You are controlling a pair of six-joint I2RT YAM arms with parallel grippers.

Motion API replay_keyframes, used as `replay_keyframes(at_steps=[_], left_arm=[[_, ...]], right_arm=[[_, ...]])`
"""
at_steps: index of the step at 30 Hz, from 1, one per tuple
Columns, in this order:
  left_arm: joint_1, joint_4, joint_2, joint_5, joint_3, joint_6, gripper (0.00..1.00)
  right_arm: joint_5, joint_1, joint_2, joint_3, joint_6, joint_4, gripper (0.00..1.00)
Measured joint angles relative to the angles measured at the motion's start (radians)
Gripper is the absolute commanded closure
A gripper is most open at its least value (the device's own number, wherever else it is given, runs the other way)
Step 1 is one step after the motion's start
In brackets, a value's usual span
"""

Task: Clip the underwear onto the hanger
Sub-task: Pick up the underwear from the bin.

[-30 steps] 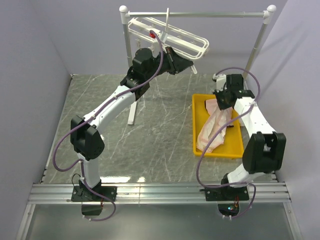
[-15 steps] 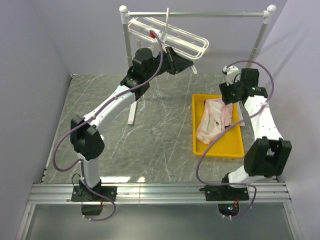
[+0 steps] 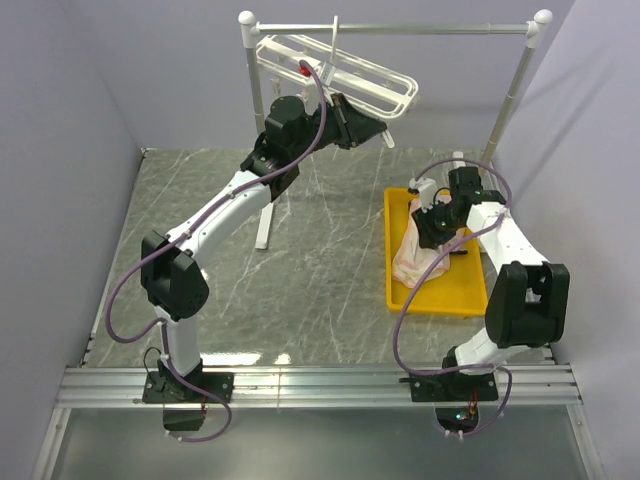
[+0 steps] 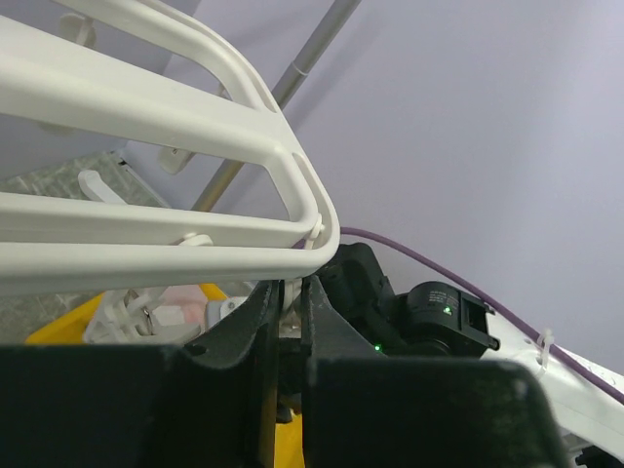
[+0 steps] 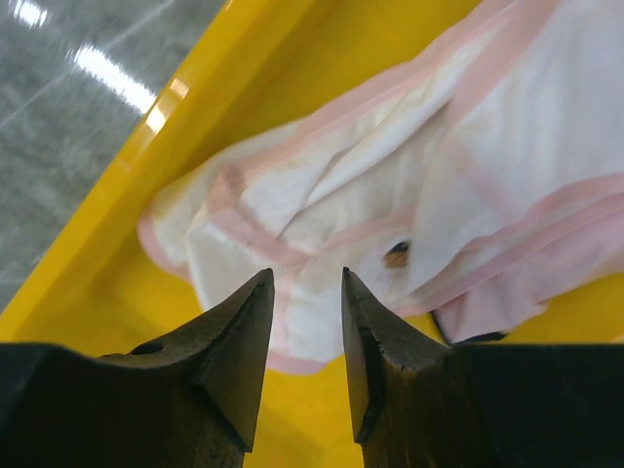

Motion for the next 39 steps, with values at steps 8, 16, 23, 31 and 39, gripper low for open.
replay_keyframes(at_steps=[8, 16, 23, 31, 39], left_arm=[[0.000, 0.000, 0.000, 0.001, -0.001, 0.000, 1.00], [0.000, 0.003, 0.000, 0.001, -0.005, 0.000, 1.00], [0.000, 0.003, 0.000, 0.002, -0.005, 0.000, 1.00], [0.000, 0.006, 0.011, 0.002, -0.005, -0.003, 1.00], [0.005, 0.007, 0.027, 0.001, -0.005, -0.003, 1.00]], right_arm=[[-0.058, -0.047, 0.118, 0.237, -0.092, 0.096, 0.41], [-0.130, -0.111, 0.459, 0.682, -0.323, -0.042, 0.34], [-0.148, -0.093, 0.563, 0.696, -0.381, -0.109, 0.33], [-0.136, -0.088, 0.602, 0.680, -0.381, -0.075, 0.33], [-0.124, -0.085, 0.628, 0.661, -0.382, -0.058, 0.40]])
